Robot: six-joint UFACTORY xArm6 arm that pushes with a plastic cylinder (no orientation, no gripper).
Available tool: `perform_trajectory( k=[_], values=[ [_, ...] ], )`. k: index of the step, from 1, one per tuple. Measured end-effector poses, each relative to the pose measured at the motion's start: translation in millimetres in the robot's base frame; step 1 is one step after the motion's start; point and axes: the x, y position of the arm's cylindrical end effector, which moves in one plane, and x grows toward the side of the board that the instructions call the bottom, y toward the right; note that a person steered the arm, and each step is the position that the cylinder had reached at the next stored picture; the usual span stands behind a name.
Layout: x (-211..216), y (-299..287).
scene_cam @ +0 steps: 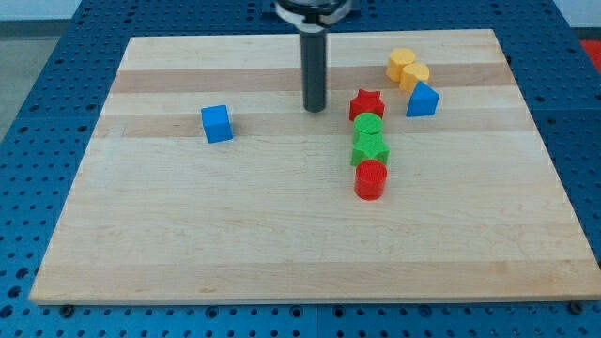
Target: Slide the blue triangle in between red star and green circle
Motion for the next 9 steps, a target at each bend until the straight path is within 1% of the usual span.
perform_trajectory(
  k=[1,2,3,5,6,7,8,9],
  values=[
    [-2,27],
    [-12,30],
    [-39,27],
    [-110,28],
    [-117,66],
    [-117,139],
    [-105,182],
    [-66,182]
  ],
)
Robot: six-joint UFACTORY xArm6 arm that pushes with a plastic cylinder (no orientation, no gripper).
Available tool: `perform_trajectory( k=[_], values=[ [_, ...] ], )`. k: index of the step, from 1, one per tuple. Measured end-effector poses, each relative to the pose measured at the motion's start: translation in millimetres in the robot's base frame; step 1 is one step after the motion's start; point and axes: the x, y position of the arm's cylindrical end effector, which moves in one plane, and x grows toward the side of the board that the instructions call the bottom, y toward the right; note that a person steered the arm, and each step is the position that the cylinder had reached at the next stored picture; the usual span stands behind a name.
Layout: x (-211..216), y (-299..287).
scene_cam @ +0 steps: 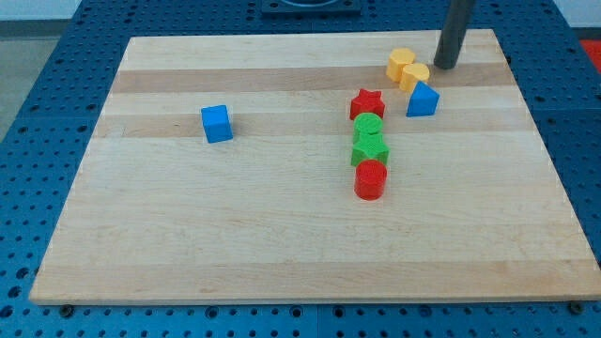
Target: Slide the blue triangle in between red star and green circle
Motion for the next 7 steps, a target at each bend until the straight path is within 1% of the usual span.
perform_trajectory(
  k=[1,5,7],
  values=[
    [29,-1],
    [93,-78],
    [131,-86]
  ],
)
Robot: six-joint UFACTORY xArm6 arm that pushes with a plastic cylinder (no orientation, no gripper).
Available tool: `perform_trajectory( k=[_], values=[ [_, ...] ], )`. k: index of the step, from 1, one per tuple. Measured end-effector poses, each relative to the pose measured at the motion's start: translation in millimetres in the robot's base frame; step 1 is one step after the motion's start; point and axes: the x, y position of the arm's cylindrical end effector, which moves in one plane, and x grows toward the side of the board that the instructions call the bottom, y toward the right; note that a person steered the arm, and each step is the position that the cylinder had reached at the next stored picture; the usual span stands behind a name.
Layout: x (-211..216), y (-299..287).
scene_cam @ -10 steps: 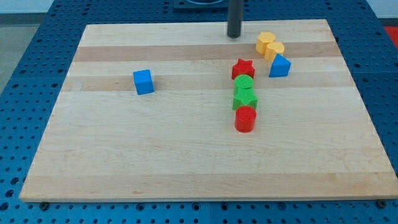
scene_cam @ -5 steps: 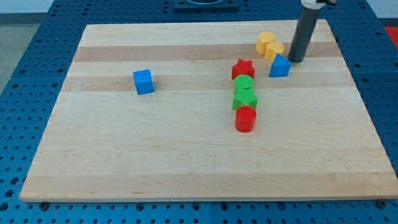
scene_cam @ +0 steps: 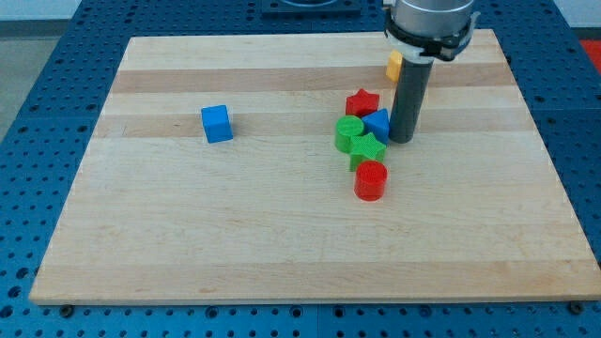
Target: Slide the blue triangle in between red star and green circle
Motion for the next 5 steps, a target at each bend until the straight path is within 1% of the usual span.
perform_trajectory(
  k=[3,4,5],
  values=[
    [3,-9],
    [0,-22],
    [-12,-33]
  ],
)
